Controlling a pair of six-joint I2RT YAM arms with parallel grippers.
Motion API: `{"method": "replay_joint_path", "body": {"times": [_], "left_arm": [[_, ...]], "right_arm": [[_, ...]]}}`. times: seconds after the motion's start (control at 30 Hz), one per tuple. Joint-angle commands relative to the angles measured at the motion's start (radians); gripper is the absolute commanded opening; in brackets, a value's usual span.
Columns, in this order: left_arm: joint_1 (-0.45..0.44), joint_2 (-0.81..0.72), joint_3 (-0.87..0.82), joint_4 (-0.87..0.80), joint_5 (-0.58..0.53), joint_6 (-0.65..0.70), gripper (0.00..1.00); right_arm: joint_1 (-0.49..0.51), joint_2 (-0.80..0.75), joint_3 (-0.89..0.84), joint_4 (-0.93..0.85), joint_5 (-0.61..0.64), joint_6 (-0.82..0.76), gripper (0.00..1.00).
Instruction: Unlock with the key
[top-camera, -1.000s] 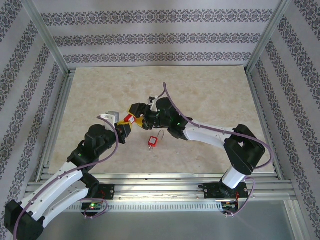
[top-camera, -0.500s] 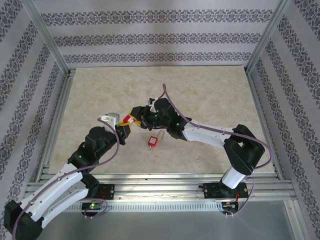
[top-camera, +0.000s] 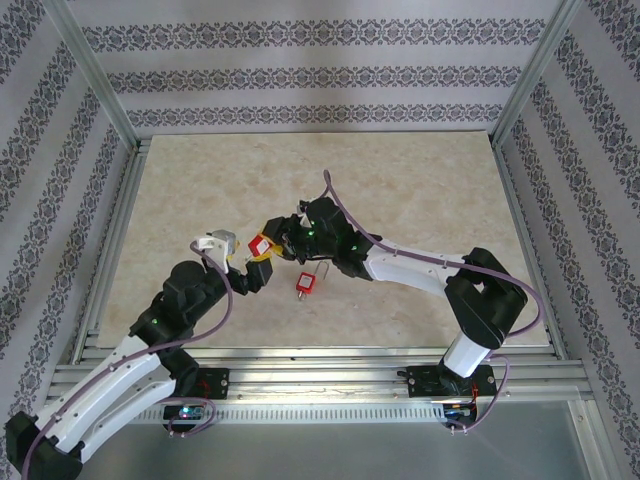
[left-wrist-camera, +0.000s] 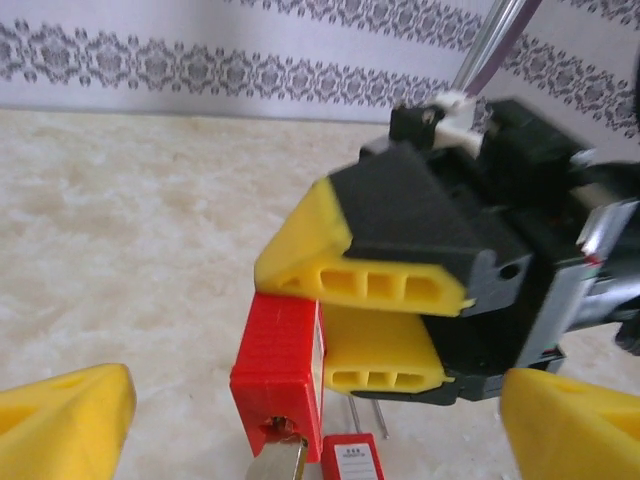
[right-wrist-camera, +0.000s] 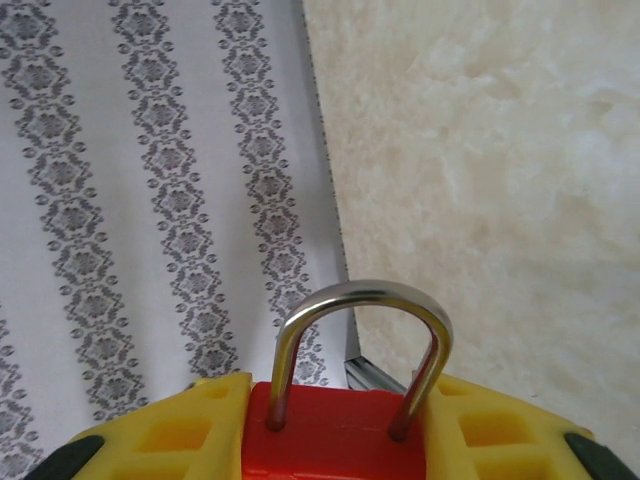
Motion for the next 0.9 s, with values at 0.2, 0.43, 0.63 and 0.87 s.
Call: {"method": "replay_joint_path", "body": {"times": [0.2, 0.43, 0.63, 0.87], "left_arm": [[-0.009, -0.158, 0.061, -0.151, -0.106, 0.026, 1.0], [-0.038, 0.061, 0.158, -0.143, 0.088, 0.152, 0.83], [-0.102, 0.191, 0.17, -0.019, 0.129, 0.487, 0.61], [-0.098, 0.321, 0.228, -0.036, 0.102, 0.626, 0.52]], "right_arm": [[-0.099, -0.136, 0.049, -0.27, 0.038, -0.176, 0.17], [-0.145, -0.155, 0.07, -0.302, 0.0, -0.208, 0.16], [-0.149, -0.157, 0.077, -0.303, -0.021, -0.211, 0.16], [-0.143, -0.157, 0.081, -0.295, -0.039, -0.215, 0.15]]}}
